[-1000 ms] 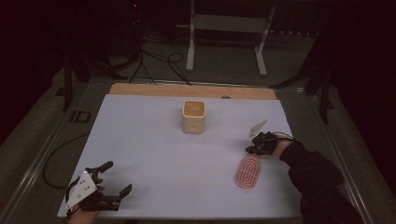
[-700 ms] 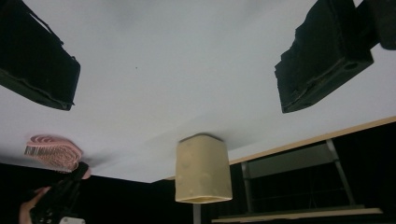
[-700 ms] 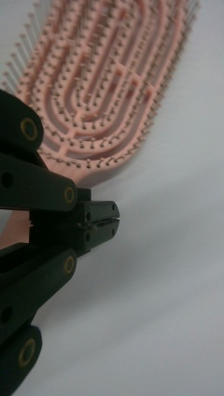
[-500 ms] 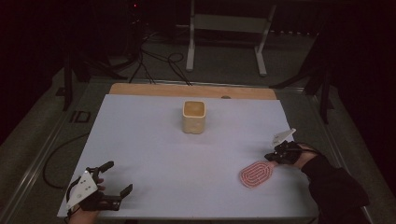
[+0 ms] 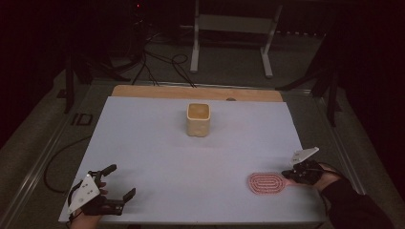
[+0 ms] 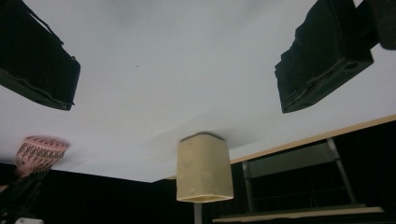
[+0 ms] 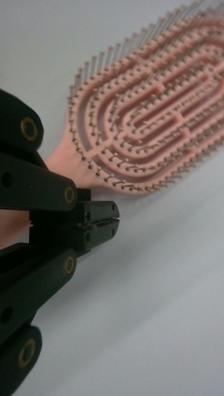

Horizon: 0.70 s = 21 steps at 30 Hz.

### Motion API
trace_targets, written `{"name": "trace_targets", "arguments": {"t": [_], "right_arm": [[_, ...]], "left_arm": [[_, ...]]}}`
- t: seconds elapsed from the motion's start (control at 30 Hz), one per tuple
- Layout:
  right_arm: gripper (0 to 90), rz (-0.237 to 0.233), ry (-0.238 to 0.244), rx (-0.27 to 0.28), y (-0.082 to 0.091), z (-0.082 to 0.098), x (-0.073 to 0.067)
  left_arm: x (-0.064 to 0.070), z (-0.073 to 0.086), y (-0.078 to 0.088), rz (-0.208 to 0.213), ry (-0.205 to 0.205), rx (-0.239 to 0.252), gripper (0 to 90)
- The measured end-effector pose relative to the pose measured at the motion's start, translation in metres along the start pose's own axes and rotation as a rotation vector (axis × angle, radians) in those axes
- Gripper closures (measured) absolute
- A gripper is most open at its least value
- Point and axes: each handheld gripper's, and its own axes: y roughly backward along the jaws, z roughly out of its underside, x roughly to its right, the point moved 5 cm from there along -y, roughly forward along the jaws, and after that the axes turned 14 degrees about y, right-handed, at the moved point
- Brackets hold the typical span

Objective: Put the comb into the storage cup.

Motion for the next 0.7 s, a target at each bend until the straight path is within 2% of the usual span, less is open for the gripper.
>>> {"name": "trace_targets", "arguments": {"t": [0.23, 0.43, 0.5, 0.6, 0.7], "right_arm": [[90.0, 0.018, -0.067, -0.010, 0.010, 0.014, -0.020], [90.0, 0.030, -0.084, -0.016, 0.013, 0.016, -0.031], [90.0, 0.005, -0.097, -0.012, 0.014, 0.016, -0.035], [89.1, 0.017, -0.098, -0.010, 0.014, 0.015, -0.036], [86.7, 0.048, -0.097, -0.018, 0.019, 0.015, -0.031]], "left_arm": [[0.001, -0.001, -0.002, 0.004, -0.002, -0.002, 0.0], [0.001, -0.001, -0.002, 0.007, 0.002, 0.000, 0.0], [0.001, -0.001, -0.003, 0.009, -0.001, -0.001, 0.0], [0.001, -0.001, -0.004, 0.012, -0.001, -0.002, 0.0], [0.001, -0.001, -0.004, 0.012, -0.005, -0.002, 0.0]]}}
